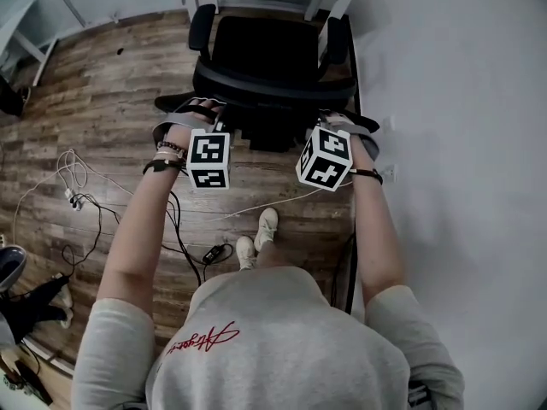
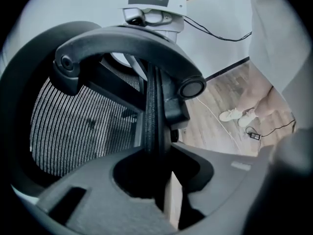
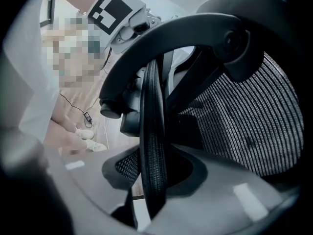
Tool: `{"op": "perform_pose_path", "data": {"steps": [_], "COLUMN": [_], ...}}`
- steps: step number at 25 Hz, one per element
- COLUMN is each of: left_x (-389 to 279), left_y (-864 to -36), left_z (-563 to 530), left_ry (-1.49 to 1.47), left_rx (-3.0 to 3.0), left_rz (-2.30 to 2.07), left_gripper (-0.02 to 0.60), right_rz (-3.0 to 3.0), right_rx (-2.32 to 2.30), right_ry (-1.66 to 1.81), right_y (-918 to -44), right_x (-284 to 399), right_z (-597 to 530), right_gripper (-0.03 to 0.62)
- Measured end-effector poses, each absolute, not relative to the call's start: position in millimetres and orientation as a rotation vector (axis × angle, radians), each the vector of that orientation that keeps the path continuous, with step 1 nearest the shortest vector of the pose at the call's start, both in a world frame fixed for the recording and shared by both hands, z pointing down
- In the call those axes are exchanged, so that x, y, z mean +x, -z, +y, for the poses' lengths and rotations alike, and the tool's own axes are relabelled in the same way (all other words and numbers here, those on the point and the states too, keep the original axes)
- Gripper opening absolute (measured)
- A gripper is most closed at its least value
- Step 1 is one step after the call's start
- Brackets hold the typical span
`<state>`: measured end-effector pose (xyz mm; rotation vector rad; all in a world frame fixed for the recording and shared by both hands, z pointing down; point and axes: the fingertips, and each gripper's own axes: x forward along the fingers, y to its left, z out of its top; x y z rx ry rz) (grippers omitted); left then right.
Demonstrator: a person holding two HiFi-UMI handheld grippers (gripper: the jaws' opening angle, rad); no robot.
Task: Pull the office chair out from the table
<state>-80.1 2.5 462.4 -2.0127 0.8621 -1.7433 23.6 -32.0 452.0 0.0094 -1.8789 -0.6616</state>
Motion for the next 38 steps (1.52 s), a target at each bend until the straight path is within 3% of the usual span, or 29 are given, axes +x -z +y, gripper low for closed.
{"op": "perform_pose_path", "data": {"steps": [38], "left_x": [-5], "left_y": [-478], "left_z": [92], "left_ry": [1.762], "left_rx": [-1.988], "left_rz": [0.880], "left_gripper": [0.089], "right_rz": [-1.891], "right_rx": [0.013], "right_ry": [0.683], "right_y": [-469], "right_x": [100], "right_z": [58], "right_gripper": [0.118]}}
